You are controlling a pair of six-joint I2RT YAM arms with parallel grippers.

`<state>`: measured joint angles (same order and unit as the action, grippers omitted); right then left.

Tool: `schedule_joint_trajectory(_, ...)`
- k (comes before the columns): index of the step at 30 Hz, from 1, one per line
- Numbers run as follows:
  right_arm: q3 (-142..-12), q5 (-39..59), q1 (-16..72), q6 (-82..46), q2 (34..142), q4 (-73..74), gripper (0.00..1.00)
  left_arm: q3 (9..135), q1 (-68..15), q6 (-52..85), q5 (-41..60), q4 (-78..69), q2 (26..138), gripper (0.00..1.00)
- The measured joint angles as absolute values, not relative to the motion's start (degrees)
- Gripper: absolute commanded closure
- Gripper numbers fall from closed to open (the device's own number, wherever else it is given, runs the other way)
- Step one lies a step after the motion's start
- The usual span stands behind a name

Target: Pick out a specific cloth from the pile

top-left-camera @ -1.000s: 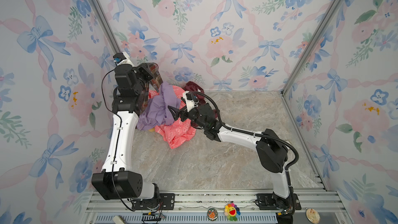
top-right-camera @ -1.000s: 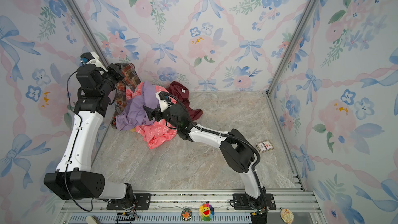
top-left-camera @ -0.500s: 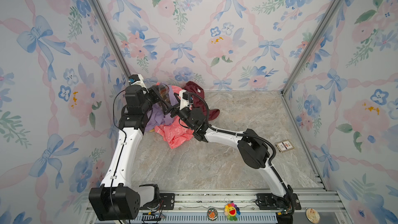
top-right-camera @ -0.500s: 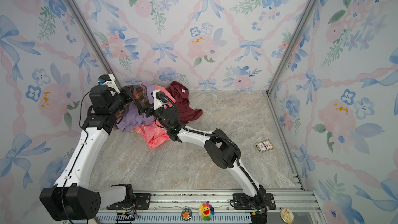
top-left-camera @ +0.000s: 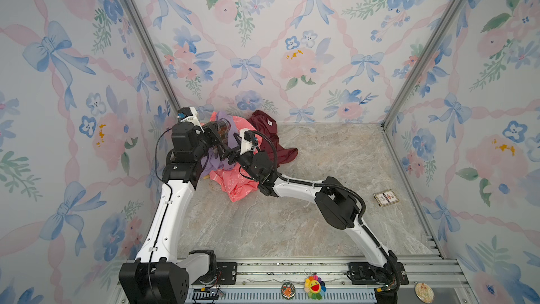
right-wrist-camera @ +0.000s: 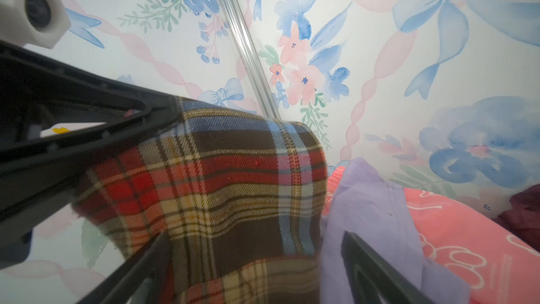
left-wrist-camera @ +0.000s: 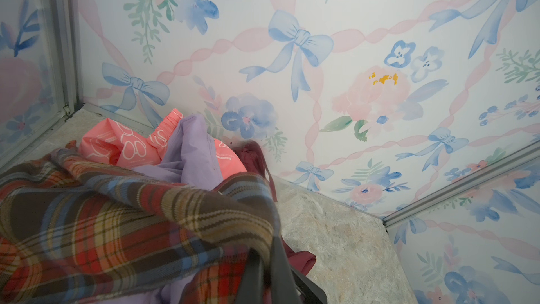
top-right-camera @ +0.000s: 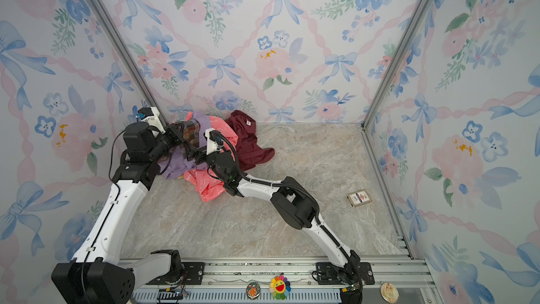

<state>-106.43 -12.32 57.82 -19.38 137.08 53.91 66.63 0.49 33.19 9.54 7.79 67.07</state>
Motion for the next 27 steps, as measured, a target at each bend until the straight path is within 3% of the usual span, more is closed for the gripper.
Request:
schedule_joint_trajectory(23,-106.3,-12.3,60.1,-18.8,138.8,54.8,0.06,66.7,0.0,32.9,9.7,7.8,67.6,1.00)
schedule_joint_trajectory(26,-107.6,-12.6,60.1,-18.4,140.3,54.6,0.11,66.7,0.0,32.9,9.7,7.8,67.6,1.00)
schedule_joint_trajectory(27,-108.2,-12.8,60.1,-18.1,140.9,54.6,0.18,66.7,0.0,32.9,9.7,7.8,67.6,1.00)
